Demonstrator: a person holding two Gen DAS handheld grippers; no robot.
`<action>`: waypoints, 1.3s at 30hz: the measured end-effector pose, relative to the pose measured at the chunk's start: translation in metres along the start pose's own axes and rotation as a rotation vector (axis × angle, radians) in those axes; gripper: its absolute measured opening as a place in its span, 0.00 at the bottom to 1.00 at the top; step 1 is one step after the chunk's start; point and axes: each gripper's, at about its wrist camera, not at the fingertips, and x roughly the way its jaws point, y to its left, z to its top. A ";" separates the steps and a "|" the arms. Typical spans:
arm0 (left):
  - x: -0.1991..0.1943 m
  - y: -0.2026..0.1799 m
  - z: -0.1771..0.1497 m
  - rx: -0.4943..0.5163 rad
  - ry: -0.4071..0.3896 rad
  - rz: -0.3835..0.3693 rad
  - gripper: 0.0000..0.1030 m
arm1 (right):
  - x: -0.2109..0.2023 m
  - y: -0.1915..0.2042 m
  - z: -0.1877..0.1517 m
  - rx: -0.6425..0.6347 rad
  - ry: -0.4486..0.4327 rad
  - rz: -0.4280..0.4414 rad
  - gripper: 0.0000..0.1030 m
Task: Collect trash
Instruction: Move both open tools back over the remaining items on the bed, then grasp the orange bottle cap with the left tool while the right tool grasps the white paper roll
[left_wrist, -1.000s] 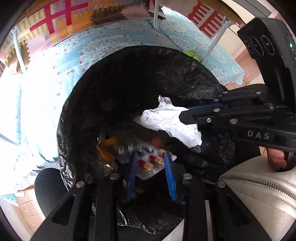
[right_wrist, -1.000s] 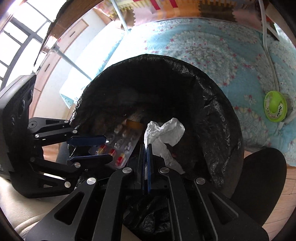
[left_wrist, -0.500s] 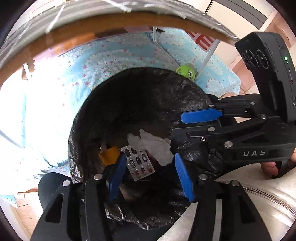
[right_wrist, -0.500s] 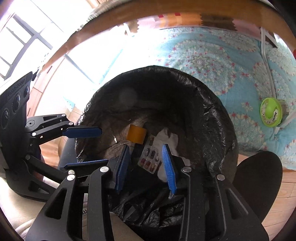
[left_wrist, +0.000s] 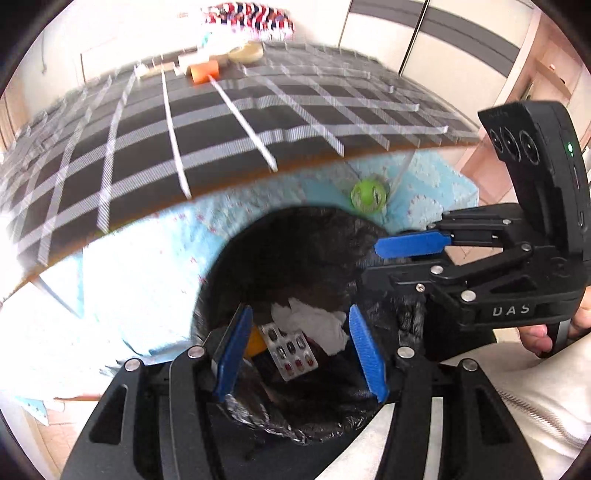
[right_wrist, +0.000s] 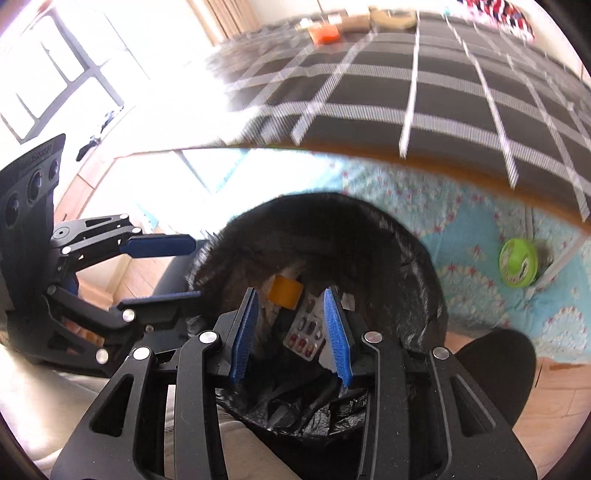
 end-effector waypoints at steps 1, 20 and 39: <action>-0.007 0.001 0.003 0.004 -0.018 0.005 0.51 | -0.006 0.002 0.003 -0.010 -0.016 0.000 0.36; -0.063 0.024 0.088 0.076 -0.217 0.068 0.51 | -0.059 -0.016 0.098 -0.091 -0.230 -0.064 0.36; -0.019 0.066 0.167 0.032 -0.223 0.083 0.51 | -0.050 -0.069 0.215 -0.050 -0.341 -0.172 0.44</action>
